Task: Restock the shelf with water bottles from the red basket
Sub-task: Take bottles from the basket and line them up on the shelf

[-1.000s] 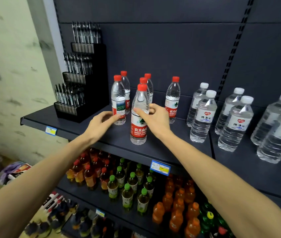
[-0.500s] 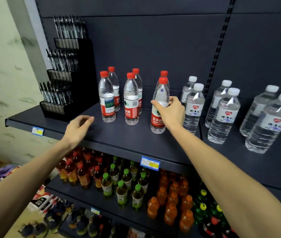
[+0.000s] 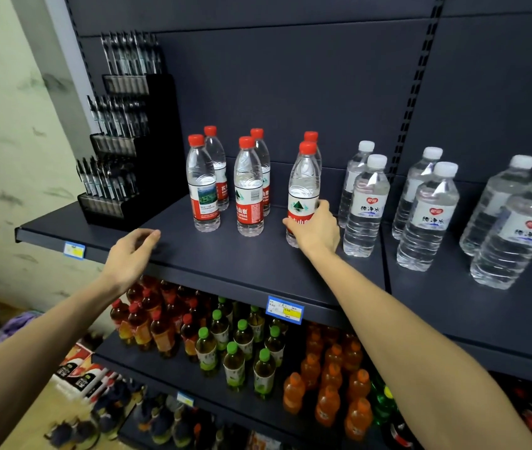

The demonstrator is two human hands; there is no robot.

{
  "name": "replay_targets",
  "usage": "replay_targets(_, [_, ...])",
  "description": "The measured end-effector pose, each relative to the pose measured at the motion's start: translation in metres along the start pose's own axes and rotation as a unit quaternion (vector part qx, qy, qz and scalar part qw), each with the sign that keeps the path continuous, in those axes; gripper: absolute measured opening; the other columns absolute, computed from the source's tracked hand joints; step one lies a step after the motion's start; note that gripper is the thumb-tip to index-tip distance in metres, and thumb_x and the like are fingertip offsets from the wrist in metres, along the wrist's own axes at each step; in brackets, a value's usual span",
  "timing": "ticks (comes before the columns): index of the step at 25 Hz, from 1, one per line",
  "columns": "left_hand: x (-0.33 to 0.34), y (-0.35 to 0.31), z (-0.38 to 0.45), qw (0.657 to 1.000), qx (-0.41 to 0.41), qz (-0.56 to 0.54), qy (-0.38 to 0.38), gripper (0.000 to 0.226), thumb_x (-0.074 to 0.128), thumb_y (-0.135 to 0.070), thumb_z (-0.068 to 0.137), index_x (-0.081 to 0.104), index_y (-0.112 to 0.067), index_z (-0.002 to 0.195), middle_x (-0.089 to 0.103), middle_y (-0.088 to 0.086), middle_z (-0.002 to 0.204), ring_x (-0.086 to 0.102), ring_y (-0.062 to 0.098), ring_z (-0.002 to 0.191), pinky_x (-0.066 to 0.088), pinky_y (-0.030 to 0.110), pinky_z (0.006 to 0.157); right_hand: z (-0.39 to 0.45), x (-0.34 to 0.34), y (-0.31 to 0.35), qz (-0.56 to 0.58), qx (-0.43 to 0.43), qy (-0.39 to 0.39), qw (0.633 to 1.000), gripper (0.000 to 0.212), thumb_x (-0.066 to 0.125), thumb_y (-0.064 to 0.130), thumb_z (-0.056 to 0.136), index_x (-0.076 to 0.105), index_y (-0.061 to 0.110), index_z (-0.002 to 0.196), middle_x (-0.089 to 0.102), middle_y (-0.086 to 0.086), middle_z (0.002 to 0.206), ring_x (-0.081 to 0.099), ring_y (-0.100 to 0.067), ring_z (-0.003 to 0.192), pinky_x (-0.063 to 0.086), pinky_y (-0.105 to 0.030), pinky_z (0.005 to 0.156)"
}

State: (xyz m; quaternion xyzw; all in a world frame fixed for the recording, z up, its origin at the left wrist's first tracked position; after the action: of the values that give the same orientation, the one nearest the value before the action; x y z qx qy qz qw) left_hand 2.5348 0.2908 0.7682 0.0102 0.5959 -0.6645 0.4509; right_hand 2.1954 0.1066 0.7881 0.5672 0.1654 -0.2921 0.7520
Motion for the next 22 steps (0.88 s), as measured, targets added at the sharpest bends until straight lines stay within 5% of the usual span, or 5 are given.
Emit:
replay_targets(8, [-0.024, 0.007, 0.002, 1.0, -0.021, -0.004, -0.013, 0.036, 0.052, -0.041, 0.105, 0.065, -0.014, 0.125, 0.069, 0.007, 0.108, 0.064, 0.026, 0.109, 0.047, 0.039, 0.095, 0.01, 0.01, -0.004, -0.011, 0.017, 0.017, 1.0, 0.075, 0.085, 0.05, 0.074, 0.051, 0.01, 0.127, 0.067, -0.01, 0.126, 0.064, -0.032, 0.116, 0.052, -0.042, 0.092])
replay_targets(11, [-0.021, 0.008, -0.005, 0.999, -0.034, 0.009, -0.011, 0.034, 0.054, -0.04, 0.104, 0.065, -0.016, 0.124, 0.07, 0.005, 0.112, 0.065, 0.024, 0.109, 0.047, 0.036, 0.095, 0.009, 0.01, -0.004, 0.009, 0.034, 0.028, 0.999, 0.097, 0.087, 0.053, 0.071, 0.04, 0.007, 0.143, 0.056, -0.014, 0.142, 0.055, -0.033, 0.13, 0.049, -0.045, 0.1])
replay_targets(13, [-0.018, 0.006, -0.005, 0.999, -0.037, 0.008, -0.016, 0.03, 0.057, -0.041, 0.102, 0.065, -0.019, 0.12, 0.071, 0.004, 0.112, 0.067, 0.023, 0.11, 0.049, 0.037, 0.096, -0.003, 0.003, 0.005, 0.027, 0.012, -0.034, 0.999, 0.102, 0.084, 0.048, 0.076, 0.032, 0.006, 0.153, 0.042, -0.016, 0.152, 0.043, -0.034, 0.139, 0.043, -0.05, 0.108])
replay_targets(17, [-0.012, -0.004, -0.013, 0.999, -0.032, 0.019, -0.029, 0.042, 0.058, -0.05, 0.094, 0.064, -0.021, 0.124, 0.072, 0.002, 0.113, 0.068, 0.022, 0.109, 0.052, 0.046, 0.101, -0.047, -0.015, 0.046, 0.081, -0.149, -0.188, 0.967, 0.071, 0.072, 0.031, 0.085, 0.044, 0.009, 0.146, 0.047, -0.012, 0.148, 0.045, -0.032, 0.134, 0.037, -0.042, 0.108])
replay_targets(22, [-0.018, 0.011, -0.041, 0.996, -0.039, 0.002, -0.082, 0.041, 0.057, -0.039, 0.092, 0.062, -0.015, 0.124, 0.068, -0.004, 0.099, 0.07, 0.024, 0.095, 0.058, 0.049, 0.09, -0.117, 0.038, 0.102, 0.245, -0.264, -0.053, 0.931, 0.049, 0.062, 0.02, 0.092, 0.052, 0.012, 0.138, 0.057, -0.002, 0.136, 0.053, -0.018, 0.124, 0.045, -0.037, 0.105])
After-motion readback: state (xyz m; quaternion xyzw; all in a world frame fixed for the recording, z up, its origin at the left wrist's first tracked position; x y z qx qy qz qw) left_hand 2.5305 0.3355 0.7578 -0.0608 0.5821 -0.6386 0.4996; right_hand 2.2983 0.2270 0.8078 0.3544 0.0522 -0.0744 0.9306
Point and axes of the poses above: each hand's wrist, its own z-axis towards the middle knuckle, its own x-axis out of the palm, y = z × x, the point moved 6 cm from there along z, towards the middle knuckle
